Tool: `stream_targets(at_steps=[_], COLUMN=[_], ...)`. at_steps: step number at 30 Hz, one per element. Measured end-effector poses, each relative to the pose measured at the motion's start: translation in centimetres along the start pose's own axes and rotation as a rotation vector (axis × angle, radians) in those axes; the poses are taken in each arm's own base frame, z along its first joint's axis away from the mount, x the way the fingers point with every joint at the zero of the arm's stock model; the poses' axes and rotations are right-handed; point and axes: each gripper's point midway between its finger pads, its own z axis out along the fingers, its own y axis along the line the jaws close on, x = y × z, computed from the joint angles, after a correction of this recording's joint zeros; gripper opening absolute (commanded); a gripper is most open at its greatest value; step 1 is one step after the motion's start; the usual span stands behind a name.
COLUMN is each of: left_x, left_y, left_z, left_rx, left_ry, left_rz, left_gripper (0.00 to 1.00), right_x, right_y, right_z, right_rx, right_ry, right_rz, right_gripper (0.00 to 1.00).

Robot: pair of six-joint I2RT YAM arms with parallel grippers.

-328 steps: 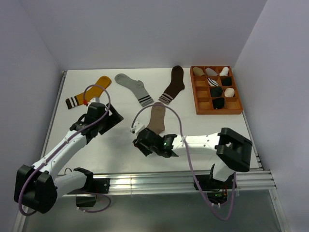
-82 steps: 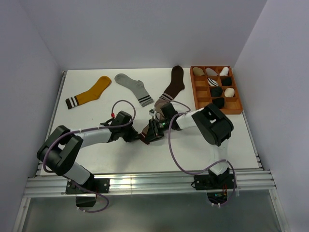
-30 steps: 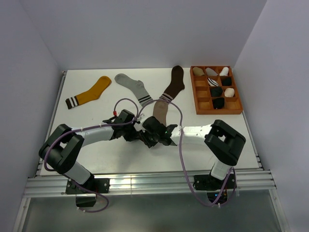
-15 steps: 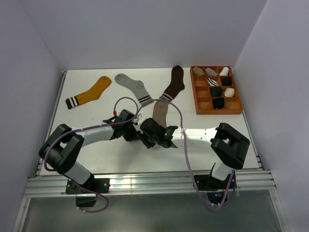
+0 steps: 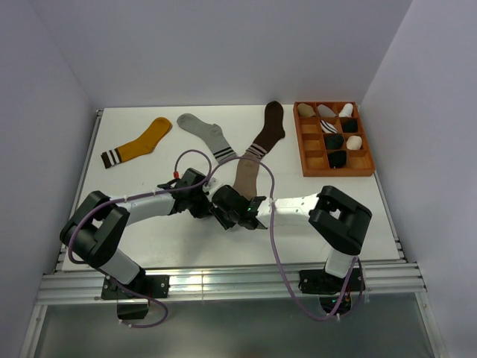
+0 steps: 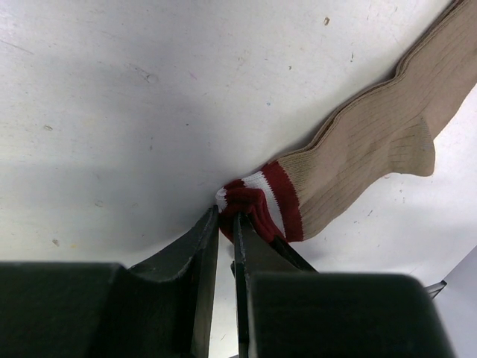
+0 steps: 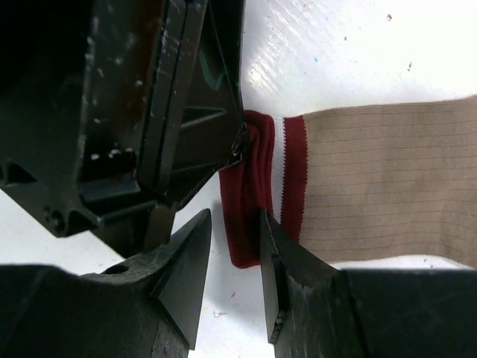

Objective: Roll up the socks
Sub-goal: Roll the sock at the center of the board.

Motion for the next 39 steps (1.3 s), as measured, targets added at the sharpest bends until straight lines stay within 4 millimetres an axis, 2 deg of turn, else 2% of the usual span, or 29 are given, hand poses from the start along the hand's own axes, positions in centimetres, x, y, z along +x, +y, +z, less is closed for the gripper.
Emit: stream_targets(at_steps=[12, 14, 17, 18, 19, 24, 29, 35, 39], left_x=[0.0, 0.0, -0.2, -0.2, -0.3, -0.7, -1.5, -2.3, -2.0], left_y=[0.0, 0.0, 0.0, 0.1, 0.1, 1.1, 2.3, 2.0, 2.4], left_z=[0.0, 0.0, -0.1, -0.1, -0.2, -0.8, -2.8, -5.8, -6.3], left_rx=[0.000, 0.000, -0.005, -0.008, -0.011, -0.049, -0.071, -0.002, 0.024], left_ry=[0.004, 0.004, 0.002, 0.002, 0.002, -0.020, -0.083, -0.163, -0.172], left_rz=[-0.003, -0.004, -0.008, -0.008, -0.009, -0.012, -0.011, -0.031, -0.050], left_gripper=[0.18, 0.18, 0.19, 0.19, 0.20, 0.33, 0.39, 0.45, 0.46], right_x=[0.3, 0.4, 0.4, 0.4, 0.4, 0.2, -0.3, -0.5, -0.4], right_y=[-0.4, -0.5, -0.7, -0.8, -0.9, -0.7, 0.5, 0.5, 0.7], right_z=[0.2, 0.3, 0.4, 0.4, 0.5, 0.5, 0.5, -0.1, 0.2], right_rx=[0.070, 0.089, 0.120, 0.129, 0.136, 0.124, -0.068, -0.358, -0.563], right_ry=[0.012, 0.016, 0.019, 0.021, 0.025, 0.043, 0.060, 0.113, 0.155], right_rz=[0.018, 0.020, 0.017, 0.015, 0.015, 0.012, 0.091, 0.335, 0.528], right_gripper=[0.39, 0.34, 0.20, 0.06, 0.02, 0.00, 0.00, 0.00, 0.00])
